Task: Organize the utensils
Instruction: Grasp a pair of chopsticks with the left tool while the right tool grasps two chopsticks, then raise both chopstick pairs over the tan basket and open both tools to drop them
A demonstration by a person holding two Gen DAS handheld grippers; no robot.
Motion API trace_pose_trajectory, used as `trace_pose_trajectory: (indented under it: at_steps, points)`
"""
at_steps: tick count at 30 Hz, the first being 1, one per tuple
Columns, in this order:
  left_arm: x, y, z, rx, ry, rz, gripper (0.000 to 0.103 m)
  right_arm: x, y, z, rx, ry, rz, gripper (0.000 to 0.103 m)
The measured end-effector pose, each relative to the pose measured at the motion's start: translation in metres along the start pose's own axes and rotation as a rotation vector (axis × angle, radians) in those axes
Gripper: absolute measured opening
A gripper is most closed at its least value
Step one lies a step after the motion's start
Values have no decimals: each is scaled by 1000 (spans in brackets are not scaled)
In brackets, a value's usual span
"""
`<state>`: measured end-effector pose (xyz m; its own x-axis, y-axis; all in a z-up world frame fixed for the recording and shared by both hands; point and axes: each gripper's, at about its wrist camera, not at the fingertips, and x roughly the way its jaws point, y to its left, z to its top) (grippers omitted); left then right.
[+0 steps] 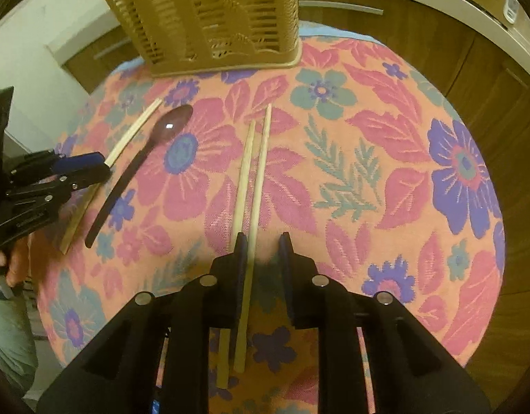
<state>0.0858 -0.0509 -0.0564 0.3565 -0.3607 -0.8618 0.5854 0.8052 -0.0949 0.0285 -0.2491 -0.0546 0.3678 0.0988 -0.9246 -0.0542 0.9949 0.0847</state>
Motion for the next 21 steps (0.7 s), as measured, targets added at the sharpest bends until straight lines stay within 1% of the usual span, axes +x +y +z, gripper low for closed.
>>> trace_pose_trajectory:
  at_steps: [4,5,8,9,10,11,12,15,17,21]
  points:
    - [6,-10,9,55,60,54,23,7,8,15,-33,49,-39,17]
    - [8,-14,11,77,76,73,23,9,10,21,-39,74,-48,17]
    - [13,-23,17,131,118,115,22,15,10,34,-38,122,-40,17]
    - [15,-25,18,143,124,123,19,16,9,38,-40,142,-32,16]
    - [15,-29,18,158,128,134,14,17,8,40,-36,154,-28,10]
    - [16,-32,18,169,126,147,12,17,7,42,-37,158,-38,5]
    - [16,-34,18,173,122,153,11,17,7,42,-40,157,-47,4]
    - [14,-34,16,149,93,148,10,13,2,40,-17,134,-26,4]
    - [5,-32,15,120,45,112,10,1,-4,35,-17,85,-13,4]
    - [-26,-28,17,86,-59,73,10,-29,-2,28,-33,-4,1,4]
